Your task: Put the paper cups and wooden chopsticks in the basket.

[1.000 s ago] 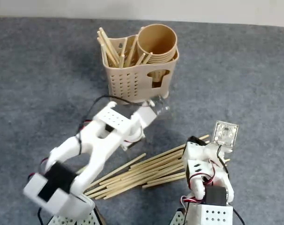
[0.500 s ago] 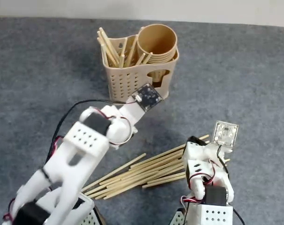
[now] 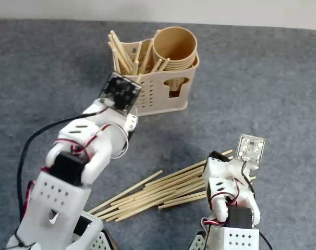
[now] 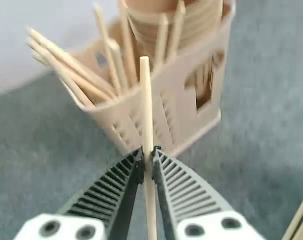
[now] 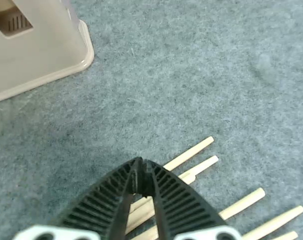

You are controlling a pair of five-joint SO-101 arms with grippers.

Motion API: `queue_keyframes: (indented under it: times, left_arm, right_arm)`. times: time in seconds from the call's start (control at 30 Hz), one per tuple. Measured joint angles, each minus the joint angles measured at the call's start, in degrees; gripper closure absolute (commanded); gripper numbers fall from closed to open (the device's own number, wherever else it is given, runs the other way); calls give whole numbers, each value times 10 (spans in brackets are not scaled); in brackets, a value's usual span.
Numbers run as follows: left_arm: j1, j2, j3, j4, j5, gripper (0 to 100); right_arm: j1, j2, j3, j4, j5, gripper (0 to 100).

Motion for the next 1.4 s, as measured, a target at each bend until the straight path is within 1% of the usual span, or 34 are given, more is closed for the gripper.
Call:
queue_keyframes:
  times: [0.13, 0.37, 0.5, 0.73, 0.87, 0.97, 1.17, 1.23, 1.4]
  left_arm:
    - [0, -27, 0, -61, 8, 994]
    - [0, -31, 0, -230, 10, 994]
    - [0, -31, 0, -293, 10, 994]
    - [-2, -32, -47, -304, 10, 994]
    - [-25, -7, -100, -305, 10, 994]
    - [-45, 54, -147, -308, 17, 994]
    - [-90, 200, -265, -309, 102, 994]
    - [-95, 246, -297, -309, 122, 994]
    - [-93, 343, -338, -309, 133, 994]
  right_arm:
    - [0, 0, 0, 0, 0, 993]
    - [0, 0, 0, 0, 0, 993]
    - [0, 0, 0, 0, 0, 993]
    - [0, 0, 0, 0, 0, 993]
    - [0, 0, 0, 0, 0, 993]
    - [0, 0, 0, 0, 0, 993]
    - [0, 0, 0, 0, 0, 993]
    - [0, 0, 0, 0, 0, 993]
    - [0, 0, 0, 0, 0, 993]
